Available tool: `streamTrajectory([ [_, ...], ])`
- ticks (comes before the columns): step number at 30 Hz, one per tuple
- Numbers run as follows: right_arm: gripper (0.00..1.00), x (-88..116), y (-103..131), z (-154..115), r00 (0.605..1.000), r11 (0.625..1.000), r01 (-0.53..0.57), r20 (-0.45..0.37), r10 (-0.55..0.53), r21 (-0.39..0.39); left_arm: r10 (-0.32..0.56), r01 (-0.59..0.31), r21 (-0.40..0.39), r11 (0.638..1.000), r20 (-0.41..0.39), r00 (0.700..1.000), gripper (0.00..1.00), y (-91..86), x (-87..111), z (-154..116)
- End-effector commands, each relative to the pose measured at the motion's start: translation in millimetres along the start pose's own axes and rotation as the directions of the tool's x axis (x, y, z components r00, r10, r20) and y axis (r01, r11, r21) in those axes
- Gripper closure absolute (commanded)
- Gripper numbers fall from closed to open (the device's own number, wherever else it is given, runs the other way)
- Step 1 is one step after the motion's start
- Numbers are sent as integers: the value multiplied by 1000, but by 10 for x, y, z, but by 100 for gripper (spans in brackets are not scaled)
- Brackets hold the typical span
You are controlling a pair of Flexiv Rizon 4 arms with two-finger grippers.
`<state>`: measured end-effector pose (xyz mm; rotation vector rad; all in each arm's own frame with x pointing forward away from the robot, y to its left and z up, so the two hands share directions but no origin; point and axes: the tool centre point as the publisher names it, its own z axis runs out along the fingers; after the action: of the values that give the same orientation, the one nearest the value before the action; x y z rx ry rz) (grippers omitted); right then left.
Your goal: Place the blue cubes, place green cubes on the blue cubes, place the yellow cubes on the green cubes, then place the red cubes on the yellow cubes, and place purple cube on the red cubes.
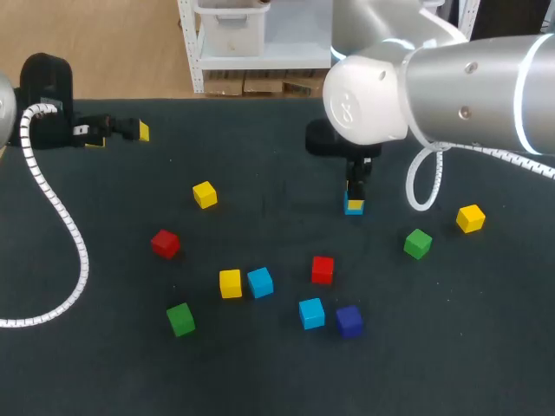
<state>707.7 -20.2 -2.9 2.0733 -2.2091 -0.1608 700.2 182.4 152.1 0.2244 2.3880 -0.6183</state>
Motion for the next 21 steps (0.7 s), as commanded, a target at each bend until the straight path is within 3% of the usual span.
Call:
streamTrajectory([
  [1,100,22,26,-2,1000,1000,4,1,-4,0,2,-2,11,1000,5,1000,0,21,11,-2],
  [21,100,56,297,-7,999,999,44,12,-44,-32,2,-2,11,1000,5,1000,0,21,11,-2],
])
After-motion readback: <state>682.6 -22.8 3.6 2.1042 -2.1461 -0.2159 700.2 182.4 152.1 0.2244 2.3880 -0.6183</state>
